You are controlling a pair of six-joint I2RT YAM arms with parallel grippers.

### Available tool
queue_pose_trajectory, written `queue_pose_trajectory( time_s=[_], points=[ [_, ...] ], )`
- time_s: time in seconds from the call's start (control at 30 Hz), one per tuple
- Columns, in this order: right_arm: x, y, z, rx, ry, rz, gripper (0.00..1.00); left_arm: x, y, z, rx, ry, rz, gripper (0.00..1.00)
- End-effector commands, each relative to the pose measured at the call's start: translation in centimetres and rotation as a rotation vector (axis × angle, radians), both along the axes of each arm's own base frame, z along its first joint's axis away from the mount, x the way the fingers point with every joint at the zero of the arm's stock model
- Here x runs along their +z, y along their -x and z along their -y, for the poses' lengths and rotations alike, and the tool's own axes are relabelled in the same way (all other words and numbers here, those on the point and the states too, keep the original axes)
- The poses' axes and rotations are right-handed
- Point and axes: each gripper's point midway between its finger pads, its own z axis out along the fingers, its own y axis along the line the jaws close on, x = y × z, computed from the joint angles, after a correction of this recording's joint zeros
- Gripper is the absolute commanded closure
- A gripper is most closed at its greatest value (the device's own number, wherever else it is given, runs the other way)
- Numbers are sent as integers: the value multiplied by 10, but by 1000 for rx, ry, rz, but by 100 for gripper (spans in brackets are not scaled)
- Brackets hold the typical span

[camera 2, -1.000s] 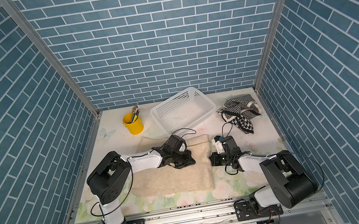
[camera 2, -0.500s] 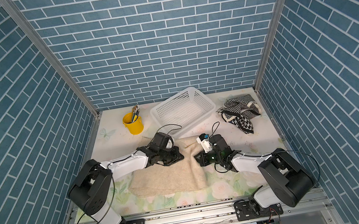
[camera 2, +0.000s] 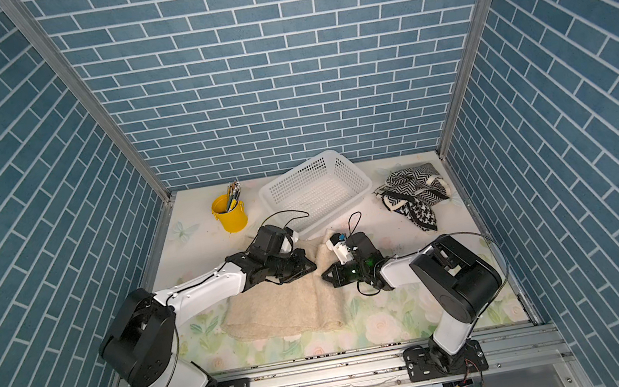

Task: Roll up the scarf and place it into the basket
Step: Roll the scarf at the center of the board.

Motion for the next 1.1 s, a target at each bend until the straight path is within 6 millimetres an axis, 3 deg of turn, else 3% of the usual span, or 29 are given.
queue_pose_trajectory(
  time_s=[0.0,0.3,0.5,0.6,0.8,0.97,1.07],
  points=[
    [11,0,-3,-3,-15,12,100,-11,-2,11,-5,22,-15,100],
    [20,10,27,-54,78,43,100,-59,-9,-17,103,-134,-64,100],
    [4,7,76,-170,149,15,100,-71,-7,-28,123,-163,-85,100],
    [-8,3,88,-185,185,0,100,-75,-4,-31,122,-169,-95,100],
    [-20,3,73,-137,139,-35,100,-81,-1,-37,129,-179,-106,100],
    [-16,12,39,-42,85,-28,100,-86,0,-41,133,-184,-115,100],
    [-4,16,16,3,20,-7,100,-88,0,-43,138,-185,-122,100]
  ],
)
